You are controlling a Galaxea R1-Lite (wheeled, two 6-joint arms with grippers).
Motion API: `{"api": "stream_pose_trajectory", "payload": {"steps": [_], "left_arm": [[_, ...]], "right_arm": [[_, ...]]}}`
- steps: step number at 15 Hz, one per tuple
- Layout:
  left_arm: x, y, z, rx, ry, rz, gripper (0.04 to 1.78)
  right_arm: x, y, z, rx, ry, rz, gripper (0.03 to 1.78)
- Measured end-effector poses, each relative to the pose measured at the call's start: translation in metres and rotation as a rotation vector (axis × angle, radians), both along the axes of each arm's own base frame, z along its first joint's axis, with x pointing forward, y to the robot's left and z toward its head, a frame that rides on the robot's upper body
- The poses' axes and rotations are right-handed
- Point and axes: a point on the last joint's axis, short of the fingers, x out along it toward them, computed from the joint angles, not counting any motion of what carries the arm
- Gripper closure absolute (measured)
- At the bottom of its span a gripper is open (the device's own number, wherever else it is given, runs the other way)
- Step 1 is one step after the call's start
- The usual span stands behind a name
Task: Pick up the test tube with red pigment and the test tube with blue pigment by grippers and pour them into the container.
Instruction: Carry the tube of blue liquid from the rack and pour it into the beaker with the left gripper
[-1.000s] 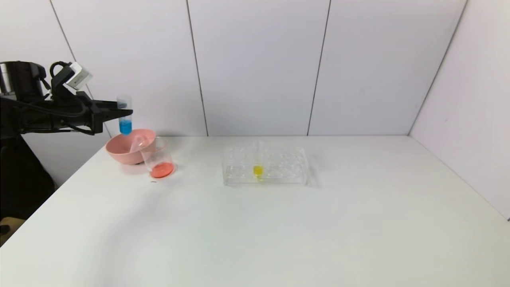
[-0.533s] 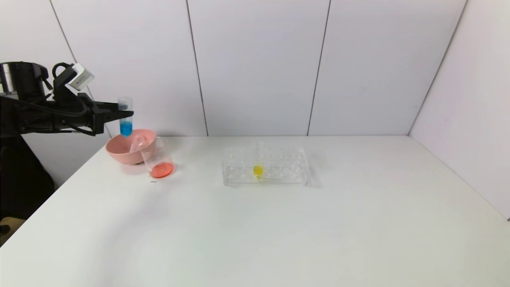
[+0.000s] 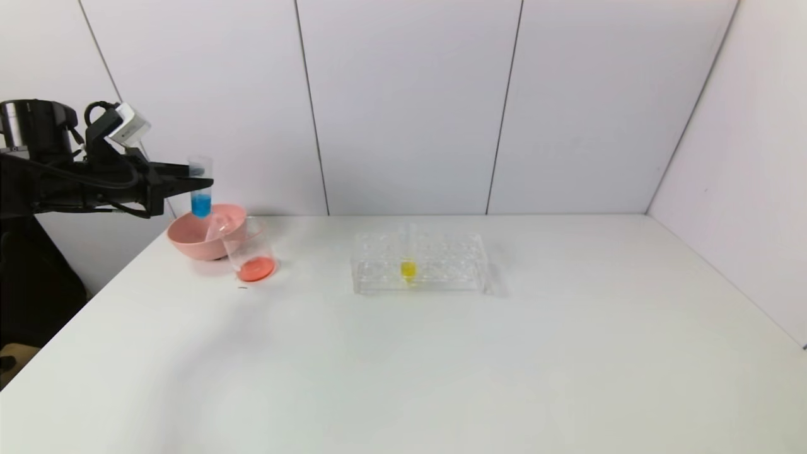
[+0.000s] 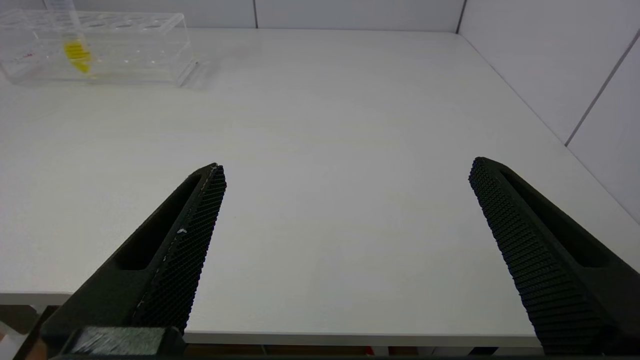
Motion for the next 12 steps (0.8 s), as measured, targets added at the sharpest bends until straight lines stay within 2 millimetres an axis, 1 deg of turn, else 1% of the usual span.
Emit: {"api": "stream_pose_trajectory", "payload": {"steps": [4, 7, 9, 12], "left_arm": [[0.0, 0.014, 0.01, 0.067, -0.08, -0.109, 1.38], [0.003, 0.027, 0.015, 0.141, -0.143, -0.136, 1.38], [0.005, 0.033, 0.017, 0.187, -0.172, -0.148, 1.38], [0.003, 0.04, 0.021, 0.249, -0.18, -0.157, 1.38]], "right_arm": [[0.0, 0.0, 0.0, 0.0, 0.0, 0.0, 0.04], [0.0, 0.0, 0.0, 0.0, 0.0, 0.0, 0.04], [0.0, 0.0, 0.0, 0.0, 0.0, 0.0, 0.04], [0.0, 0.0, 0.0, 0.0, 0.0, 0.0, 0.04]]}}
